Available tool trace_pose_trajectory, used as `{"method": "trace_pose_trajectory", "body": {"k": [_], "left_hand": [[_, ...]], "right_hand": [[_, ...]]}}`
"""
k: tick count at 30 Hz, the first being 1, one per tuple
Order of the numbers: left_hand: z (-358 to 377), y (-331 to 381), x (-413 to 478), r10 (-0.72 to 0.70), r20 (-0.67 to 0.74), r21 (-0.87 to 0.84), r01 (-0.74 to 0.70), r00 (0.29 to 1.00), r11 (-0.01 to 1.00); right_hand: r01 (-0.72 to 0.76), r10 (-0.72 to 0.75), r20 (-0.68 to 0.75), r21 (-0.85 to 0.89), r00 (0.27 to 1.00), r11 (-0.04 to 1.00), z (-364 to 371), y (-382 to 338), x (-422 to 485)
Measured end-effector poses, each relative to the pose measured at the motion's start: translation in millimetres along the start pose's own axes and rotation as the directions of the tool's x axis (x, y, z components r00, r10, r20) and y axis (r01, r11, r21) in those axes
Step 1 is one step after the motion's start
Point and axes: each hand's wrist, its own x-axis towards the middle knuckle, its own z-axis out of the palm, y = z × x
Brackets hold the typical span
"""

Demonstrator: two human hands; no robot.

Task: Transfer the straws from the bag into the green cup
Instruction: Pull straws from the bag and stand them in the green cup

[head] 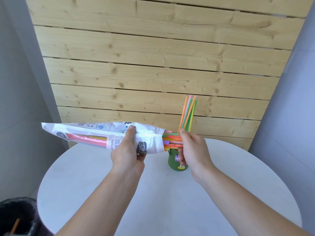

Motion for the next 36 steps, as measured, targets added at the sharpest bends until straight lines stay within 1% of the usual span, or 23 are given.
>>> {"method": "trace_pose_trajectory", "body": {"k": [2,4,8,11,13,15,19,23,26,28,30,32,36], "left_hand": [[0,1,0,0.005,-0.002,-0.004,-0.005,1.000,1.000],[0,2,0,0.010,-0.005,-0.007,-0.010,1.000,1.000],[0,2,1,0.002,0.005,-0.008,-0.002,1.000,1.000],[0,6,4,0.012,0.006,-0.026,-0.012,1.000,1.000],[-1,9,6,0.023,0.010,-0.037,-0.023,1.000,0.999],[-2,9,7,0.027,0.008,-0.043,-0.027,1.000,0.999],[-2,4,6,0.010,-0.004,-0.047,-0.010,1.000,0.999],[-2,4,7,0.009,-0.018,-0.058,-0.010,1.000,0.998],[-2,6,8,0.015,-0.025,-0.057,-0.017,1.000,0.998],[-2,6,9,0.011,-0.026,-0.059,-0.013,1.000,0.998],[-2,5,9,0.001,-0.018,-0.056,-0.002,1.000,0.998],[-2,5,10,-0.007,-0.009,-0.052,0.006,1.000,0.999],[-2,11,13,0.004,-0.016,-0.063,-0.005,1.000,0.998]], "right_hand": [[-0.023,0.023,0.015,-0.032,1.000,0.999,-1,-1,0],[-0.002,0.004,0.032,-0.065,0.999,0.998,-1,0,0],[0.136,-0.133,0.042,-0.080,0.990,0.988,-1,1,0],[0.182,-0.184,-0.058,-0.037,0.981,0.983,-3,1,1],[0.233,-0.238,-0.177,-0.046,0.955,0.971,-6,2,4],[0.255,-0.261,-0.238,-0.058,0.936,0.965,-9,2,4],[0.173,-0.166,-0.164,0.027,0.972,0.985,-7,2,3],[0.082,-0.082,-0.126,-0.005,0.989,0.997,-6,3,6],[0.042,-0.042,-0.001,0.056,0.999,0.998,-9,1,8],[0.060,-0.066,0.077,0.084,0.995,0.995,-10,-1,8],[0.099,-0.106,0.074,0.087,0.992,0.991,-10,-2,7],[0.131,-0.135,0.030,0.107,0.990,0.986,-11,-2,7],[0.151,-0.146,-0.043,0.154,0.988,0.977,-16,-2,11]]}}
